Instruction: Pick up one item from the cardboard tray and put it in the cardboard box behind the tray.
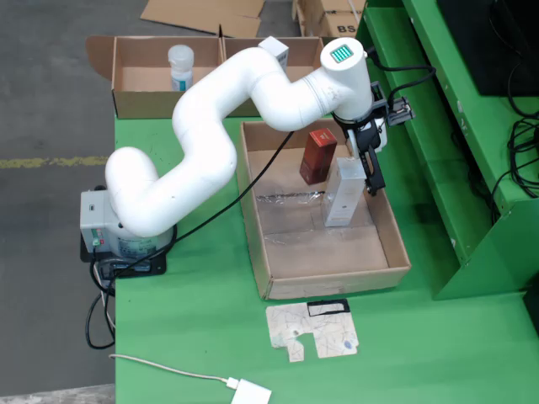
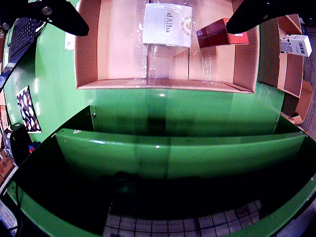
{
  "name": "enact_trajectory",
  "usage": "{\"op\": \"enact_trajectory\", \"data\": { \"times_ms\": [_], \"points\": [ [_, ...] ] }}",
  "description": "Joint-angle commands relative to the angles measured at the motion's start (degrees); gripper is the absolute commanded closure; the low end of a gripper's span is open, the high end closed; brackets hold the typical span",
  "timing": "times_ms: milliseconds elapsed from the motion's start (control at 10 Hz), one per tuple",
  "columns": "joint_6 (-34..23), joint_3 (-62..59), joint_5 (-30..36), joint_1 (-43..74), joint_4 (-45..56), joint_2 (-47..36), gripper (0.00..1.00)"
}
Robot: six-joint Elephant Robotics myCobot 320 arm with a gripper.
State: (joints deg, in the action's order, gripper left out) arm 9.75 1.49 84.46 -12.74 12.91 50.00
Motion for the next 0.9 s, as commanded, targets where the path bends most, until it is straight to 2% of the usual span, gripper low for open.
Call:
{"op": "enact_trajectory", "data": {
  "times_ms": [0,800],
  "points": [
    [0.1,-1.5,0.6,0.2,-0.3,-0.9,0.0],
    [-0.6,-1.5,2.0,1.4,-1.2,2.1,0.0]
  ]
}}
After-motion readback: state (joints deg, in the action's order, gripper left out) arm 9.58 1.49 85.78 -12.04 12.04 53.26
